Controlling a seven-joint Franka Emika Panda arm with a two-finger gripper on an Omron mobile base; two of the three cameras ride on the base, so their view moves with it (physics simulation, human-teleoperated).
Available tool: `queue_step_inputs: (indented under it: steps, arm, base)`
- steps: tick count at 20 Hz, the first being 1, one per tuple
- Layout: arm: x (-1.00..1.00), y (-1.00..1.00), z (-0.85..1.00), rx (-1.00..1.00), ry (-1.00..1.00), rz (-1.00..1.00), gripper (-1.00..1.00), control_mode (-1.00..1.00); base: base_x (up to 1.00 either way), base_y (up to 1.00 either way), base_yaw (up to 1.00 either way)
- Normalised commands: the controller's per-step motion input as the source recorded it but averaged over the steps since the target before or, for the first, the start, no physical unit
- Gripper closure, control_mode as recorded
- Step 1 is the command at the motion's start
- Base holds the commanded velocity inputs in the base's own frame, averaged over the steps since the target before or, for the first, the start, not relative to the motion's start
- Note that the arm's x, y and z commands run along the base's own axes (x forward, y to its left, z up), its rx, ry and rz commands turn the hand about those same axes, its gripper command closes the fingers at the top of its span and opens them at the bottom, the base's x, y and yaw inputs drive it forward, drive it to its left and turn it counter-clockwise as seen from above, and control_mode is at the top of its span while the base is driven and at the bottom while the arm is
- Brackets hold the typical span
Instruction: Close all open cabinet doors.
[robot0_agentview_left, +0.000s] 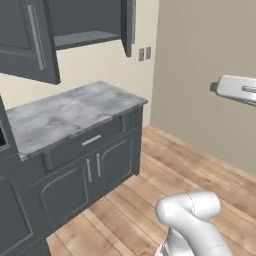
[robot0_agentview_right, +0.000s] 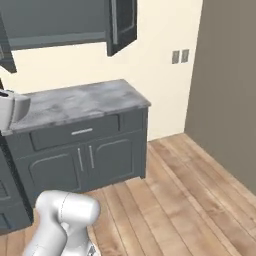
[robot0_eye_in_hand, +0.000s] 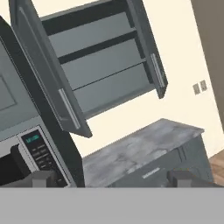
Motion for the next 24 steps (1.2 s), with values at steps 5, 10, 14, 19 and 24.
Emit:
queue_step_inputs:
  steps: [5, 10, 14, 19, 24]
  arm:
    - [0.00, 0.00, 0.00, 0.00, 0.00, 0.00, -1.00, 1.00]
    - [0.00, 0.00, 0.00, 0.00, 0.00, 0.00, -1.00, 1.00]
    - [0.00, 0.00, 0.00, 0.00, 0.00, 0.00, -1.00, 1.00]
    - [0.00, 0.00, 0.00, 0.00, 0.00, 0.00, -1.00, 1.00]
    - [0.00, 0.00, 0.00, 0.00, 0.00, 0.00, -1.00, 1.00]
  base:
    - [1.00, -0.10, 0.75]
    - [0.95, -0.49, 0.70]
    - [0.82, -0.96, 0.37]
    - [0.22, -0.20, 0.07]
    - [0.69, 0.57, -0.07]
